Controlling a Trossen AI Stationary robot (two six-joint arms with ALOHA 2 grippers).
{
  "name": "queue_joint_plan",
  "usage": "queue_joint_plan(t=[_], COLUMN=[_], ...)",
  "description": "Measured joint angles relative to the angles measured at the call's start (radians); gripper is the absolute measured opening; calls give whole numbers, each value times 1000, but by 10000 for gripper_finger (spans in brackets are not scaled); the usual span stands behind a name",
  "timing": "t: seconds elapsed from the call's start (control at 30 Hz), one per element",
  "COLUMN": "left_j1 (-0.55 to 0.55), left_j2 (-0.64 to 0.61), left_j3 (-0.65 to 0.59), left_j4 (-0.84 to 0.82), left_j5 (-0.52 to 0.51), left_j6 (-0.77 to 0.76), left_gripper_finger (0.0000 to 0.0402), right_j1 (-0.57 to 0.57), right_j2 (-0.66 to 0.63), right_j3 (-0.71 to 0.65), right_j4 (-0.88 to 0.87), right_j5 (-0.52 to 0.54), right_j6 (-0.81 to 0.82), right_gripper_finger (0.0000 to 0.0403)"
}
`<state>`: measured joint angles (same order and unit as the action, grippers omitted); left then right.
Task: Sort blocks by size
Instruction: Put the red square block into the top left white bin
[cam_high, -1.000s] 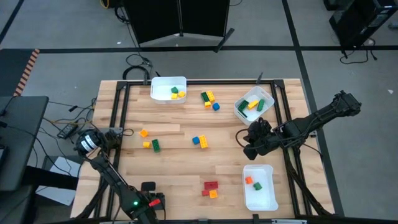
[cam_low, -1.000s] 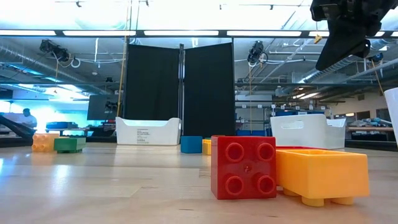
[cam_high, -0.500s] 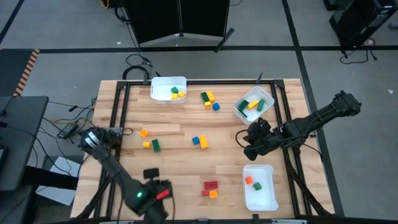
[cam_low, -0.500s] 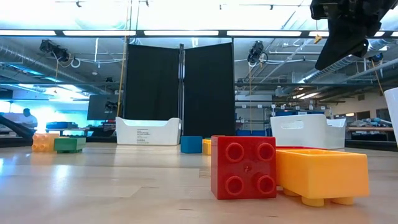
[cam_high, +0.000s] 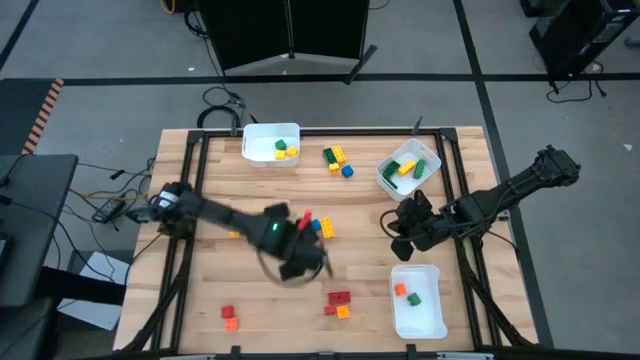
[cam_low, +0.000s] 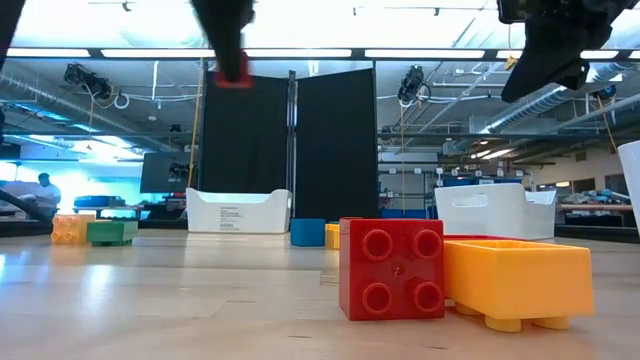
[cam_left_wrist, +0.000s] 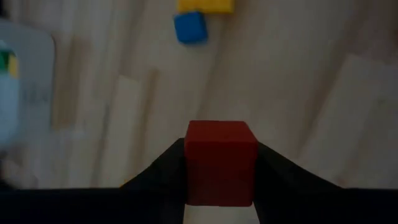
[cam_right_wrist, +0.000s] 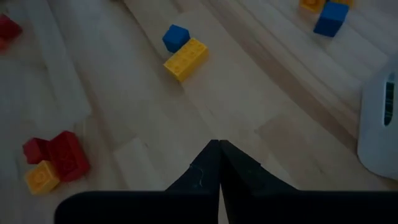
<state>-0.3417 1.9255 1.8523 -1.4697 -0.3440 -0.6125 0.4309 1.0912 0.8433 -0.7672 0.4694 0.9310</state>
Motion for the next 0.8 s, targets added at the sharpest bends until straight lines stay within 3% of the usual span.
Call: queue_joint_plan(t=[0.33, 0.5, 0.8], left_j1=[330, 531, 926], left_j2=[-2, -16, -49], left_j3=[0, -50, -187], left_j4=[134, 227, 377], left_j5=[-37, 29, 204], left_j6=[490, 695, 817], left_gripper_finger=[139, 139, 139], right_j1=[0, -3, -51], right_j2=[0, 0, 0], right_j3=[0, 0, 0], right_j4=[34, 33, 35], right_j5=[0, 24, 137], right_j6=[14, 60, 129], right_gripper_finger=[23, 16, 21])
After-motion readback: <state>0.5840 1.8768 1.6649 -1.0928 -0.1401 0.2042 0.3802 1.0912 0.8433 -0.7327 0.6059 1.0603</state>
